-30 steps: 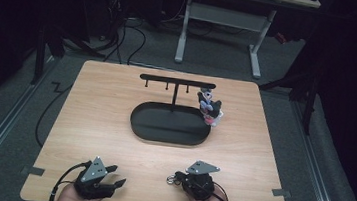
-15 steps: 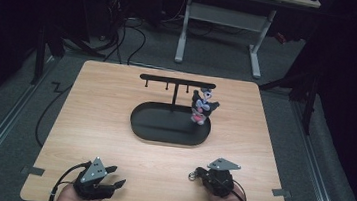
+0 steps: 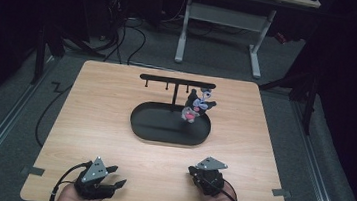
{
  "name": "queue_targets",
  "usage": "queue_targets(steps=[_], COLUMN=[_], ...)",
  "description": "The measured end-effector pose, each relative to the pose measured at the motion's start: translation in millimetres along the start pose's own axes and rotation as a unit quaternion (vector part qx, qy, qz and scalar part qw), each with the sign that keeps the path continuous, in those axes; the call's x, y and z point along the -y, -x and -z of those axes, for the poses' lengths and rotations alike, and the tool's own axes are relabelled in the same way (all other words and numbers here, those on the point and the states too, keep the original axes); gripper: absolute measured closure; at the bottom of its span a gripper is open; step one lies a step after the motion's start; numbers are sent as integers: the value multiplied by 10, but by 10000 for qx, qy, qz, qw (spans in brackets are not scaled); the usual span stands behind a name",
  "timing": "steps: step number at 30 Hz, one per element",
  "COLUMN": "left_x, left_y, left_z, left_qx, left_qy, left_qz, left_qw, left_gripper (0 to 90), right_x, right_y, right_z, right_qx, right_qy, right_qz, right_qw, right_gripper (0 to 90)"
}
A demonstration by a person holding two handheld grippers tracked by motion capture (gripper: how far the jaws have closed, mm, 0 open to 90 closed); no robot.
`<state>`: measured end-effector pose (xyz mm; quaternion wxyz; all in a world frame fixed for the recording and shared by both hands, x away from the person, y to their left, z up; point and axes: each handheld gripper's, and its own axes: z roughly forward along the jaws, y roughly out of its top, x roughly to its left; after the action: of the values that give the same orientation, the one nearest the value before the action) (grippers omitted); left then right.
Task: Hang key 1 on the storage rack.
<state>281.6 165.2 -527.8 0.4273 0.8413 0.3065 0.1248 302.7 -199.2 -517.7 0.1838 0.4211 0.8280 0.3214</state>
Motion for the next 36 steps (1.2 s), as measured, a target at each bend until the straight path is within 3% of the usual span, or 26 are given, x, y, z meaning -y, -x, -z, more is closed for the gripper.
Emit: queue_targets(steps=[7, 17, 23, 25, 29, 36], left_x=[8, 1, 9, 10, 8, 7], left_y=[-42, -42, -52, -54, -73, -75], left_z=[16, 16, 34, 37, 32, 32], left_qx=[5, 5, -56, -74, -80, -60], left_qy=[23, 35, 46, 43, 50, 53], left_qz=[95, 102, 140, 116, 129, 87], left_qw=[10000, 9999, 9999, 9999, 9999, 9999], left_gripper=[430, 430, 429, 429, 429, 429], right_x=[186, 429, 432, 432, 498, 535], right_y=[149, 443, 507, 540, 613, 695], right_z=[143, 419, 539, 591, 655, 644], right_qx=[11, 259, 50, 143, 242, 271], right_qy=[-142, -113, 32, -75, -403, -967], right_qz=[-285, -768, -999, -837, -742, -701], right_qw=[9995, 9966, 9950, 9964, 9961, 9925], right_gripper=[886, 875, 825, 816, 799, 763])
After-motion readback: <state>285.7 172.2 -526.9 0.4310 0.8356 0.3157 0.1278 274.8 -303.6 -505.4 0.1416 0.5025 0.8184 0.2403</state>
